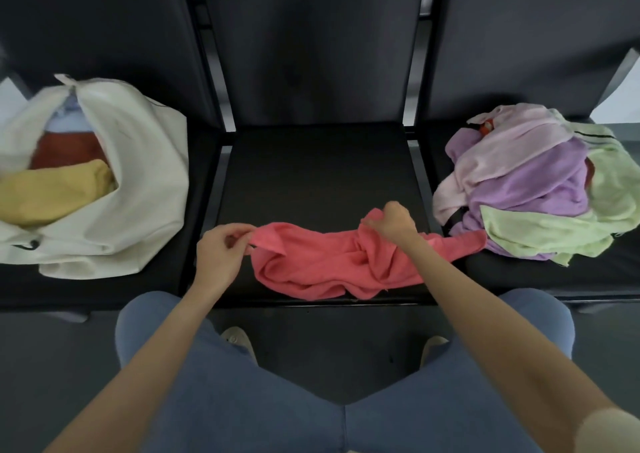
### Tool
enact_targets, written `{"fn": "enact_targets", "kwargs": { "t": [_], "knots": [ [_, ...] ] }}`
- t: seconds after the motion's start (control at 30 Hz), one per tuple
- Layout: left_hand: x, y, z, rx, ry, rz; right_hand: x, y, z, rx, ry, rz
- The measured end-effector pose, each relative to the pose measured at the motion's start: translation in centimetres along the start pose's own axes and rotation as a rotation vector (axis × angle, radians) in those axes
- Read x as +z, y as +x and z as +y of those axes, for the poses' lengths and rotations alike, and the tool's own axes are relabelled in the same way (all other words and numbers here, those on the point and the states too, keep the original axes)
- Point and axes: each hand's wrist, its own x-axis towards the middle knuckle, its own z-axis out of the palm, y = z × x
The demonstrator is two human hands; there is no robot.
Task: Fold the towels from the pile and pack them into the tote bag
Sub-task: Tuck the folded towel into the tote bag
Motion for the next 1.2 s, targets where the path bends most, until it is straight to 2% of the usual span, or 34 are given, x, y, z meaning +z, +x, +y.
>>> {"fn": "enact_targets", "kwargs": {
  "t": [0.07, 0.17, 0.27, 0.33, 0.43, 0.5, 0.6, 0.73, 0.8, 0.9, 0.93, 1.0, 1.1, 1.17, 1.2],
  "knots": [
    [-0.8, 0.0, -0.4, -0.009, 0.038, -0.028, -0.4, 0.3, -0.1, -0.013, 0.074, -0.006],
    [-1.5, -0.3, -0.8, 0.022, 0.143, -0.048, -1.6, -1.0, -1.4, -0.198, 0.171, 0.036],
    [-1.6, -0.2, -1.3, 0.043, 0.197, -0.011, -2.9, -3.3, -3.1, -0.371, 0.422, 0.264],
    [-1.7, 0.2, -1.4, 0.028, 0.162, 0.074, -3.8, -4.5, -4.0, -0.428, 0.589, 0.443],
    [-2.1, 0.8, -0.9, 0.040, 0.179, 0.221, -5.1, -5.3, -5.2, -0.479, 0.684, 0.528],
    [-2.4, 1.4, -0.9, 0.042, 0.221, 0.276, -5.1, -5.3, -5.3, -0.499, 0.612, 0.482],
    [-2.6, 1.8, -1.3, 0.033, 0.272, 0.291, -3.2, -4.8, -3.9, -0.418, 0.400, 0.349],
    [-1.7, 0.6, -0.8, 0.088, 0.229, 0.087, 1.5, -5.6, -1.6, -0.306, 0.236, 0.160],
    [-0.8, -0.2, -0.6, 0.101, 0.225, 0.015, 3.1, -6.5, -0.9, -0.359, 0.194, 0.044],
    [0.3, -0.9, -0.8, 0.108, 0.201, -0.027, 3.5, -7.8, 0.2, -0.447, 0.165, -0.248],
    [0.7, -1.2, -0.9, 0.099, 0.184, -0.038, 3.3, -8.1, 0.9, -0.473, 0.156, -0.283],
    [1.4, -1.5, -1.4, 0.056, 0.132, -0.043, 2.9, -8.3, 2.3, -0.509, 0.163, -0.178],
    [2.3, -2.1, -1.6, -0.026, 0.019, -0.050, 1.9, -7.3, 4.7, -0.461, 0.141, 0.121],
    [2.9, -2.5, -1.2, -0.066, -0.092, -0.071, 1.1, -6.1, 5.8, -0.404, 0.126, 0.182],
    [3.1, -2.7, -0.9, -0.082, -0.136, -0.082, 0.8, -5.7, 6.0, -0.389, 0.132, 0.150]
  ]
}}
